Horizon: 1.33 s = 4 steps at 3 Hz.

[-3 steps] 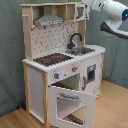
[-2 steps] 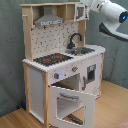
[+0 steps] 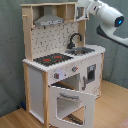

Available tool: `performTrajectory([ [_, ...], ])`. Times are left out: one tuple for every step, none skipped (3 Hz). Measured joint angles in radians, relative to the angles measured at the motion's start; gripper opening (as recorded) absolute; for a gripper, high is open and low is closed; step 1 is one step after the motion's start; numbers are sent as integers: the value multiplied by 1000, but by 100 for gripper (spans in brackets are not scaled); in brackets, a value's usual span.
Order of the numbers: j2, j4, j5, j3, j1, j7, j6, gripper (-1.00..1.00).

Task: Play with the kitchen

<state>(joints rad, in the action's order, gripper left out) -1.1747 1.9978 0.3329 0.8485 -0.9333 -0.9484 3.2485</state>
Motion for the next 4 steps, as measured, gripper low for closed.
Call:
performTrajectory([
  [-53,-3,0,7,-42,105,-5,100],
  [-111,-6,0,9,-82,211,-18,100],
  [-169,-10,-4,8,-119,317,-39,100],
  [-226,-16,-9,2,-151,420,-75,100],
])
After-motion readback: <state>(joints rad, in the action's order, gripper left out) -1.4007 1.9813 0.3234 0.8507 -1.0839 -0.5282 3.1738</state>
